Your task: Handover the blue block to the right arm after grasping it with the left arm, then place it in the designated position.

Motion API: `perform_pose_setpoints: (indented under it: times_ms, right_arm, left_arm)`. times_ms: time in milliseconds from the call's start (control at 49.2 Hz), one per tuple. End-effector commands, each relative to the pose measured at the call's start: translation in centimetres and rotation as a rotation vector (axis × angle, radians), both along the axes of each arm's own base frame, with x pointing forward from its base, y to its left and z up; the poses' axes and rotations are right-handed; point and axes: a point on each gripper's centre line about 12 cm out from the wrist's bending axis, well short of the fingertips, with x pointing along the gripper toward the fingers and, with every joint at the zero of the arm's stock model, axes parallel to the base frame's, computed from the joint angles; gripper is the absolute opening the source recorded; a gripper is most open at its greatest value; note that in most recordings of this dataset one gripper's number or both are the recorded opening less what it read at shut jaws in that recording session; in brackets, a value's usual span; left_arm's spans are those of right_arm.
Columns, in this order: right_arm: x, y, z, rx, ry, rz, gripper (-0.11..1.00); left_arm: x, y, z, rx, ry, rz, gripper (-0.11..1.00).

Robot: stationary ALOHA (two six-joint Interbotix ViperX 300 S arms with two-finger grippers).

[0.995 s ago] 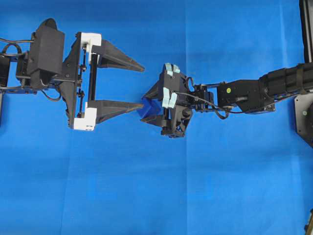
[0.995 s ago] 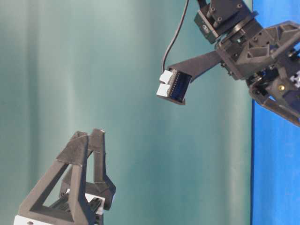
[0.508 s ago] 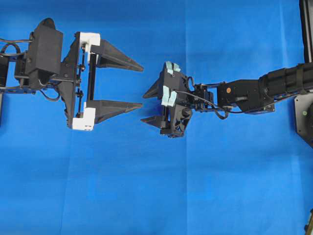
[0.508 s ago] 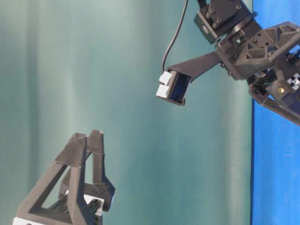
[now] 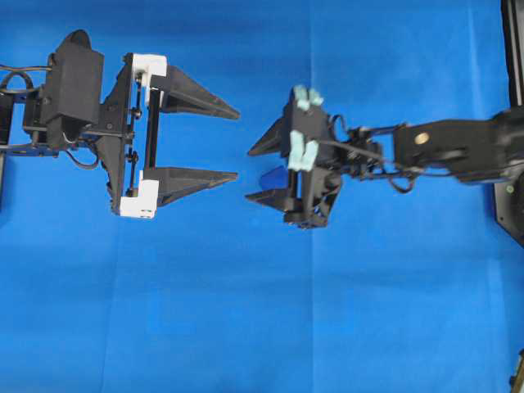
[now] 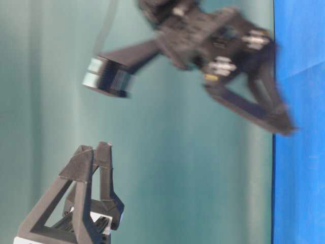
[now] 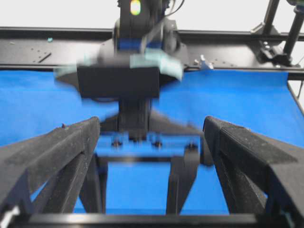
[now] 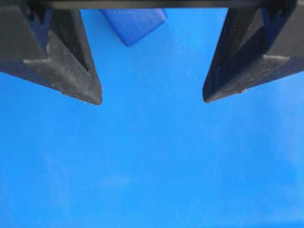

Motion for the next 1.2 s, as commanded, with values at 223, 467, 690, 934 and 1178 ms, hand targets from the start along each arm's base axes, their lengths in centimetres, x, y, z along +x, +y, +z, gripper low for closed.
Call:
perform_pose_setpoints:
  times_ms: [223,467,690,934,1178]
  right_arm:
    - [-3.1,0.0,7.9,-0.024,-0.110,0.004,0.83]
    - [-6.1,-0.1,11.9,-0.062,-0.154,0.011,0.83]
    - [-8.9,-0.1,14.4,-0.072,-0.208,0.006,0.83]
    - [-10.1,-0.1,14.7,-0.072,-0.230,0.005,0.83]
    - [-9.9,-0.2,14.6,-0.084,-0.242,0.009,0.82]
  left_arm:
    - [-0.2,-0.1,1.1,-0.002,-0.034,-0.003,0.93]
    - [-0.2,-0.1,1.1,-0.002,-0.032,-0.003,0.93]
    - [-0.3,-0.1,1.1,-0.002,-0.035,-0.003,0.93]
    - [-0.2,-0.1,1.1,-0.002,-0.032,-0.003,0.93]
    - [-0.2,-0.1,1.1,-0.004,-0.032,-0.002,0.93]
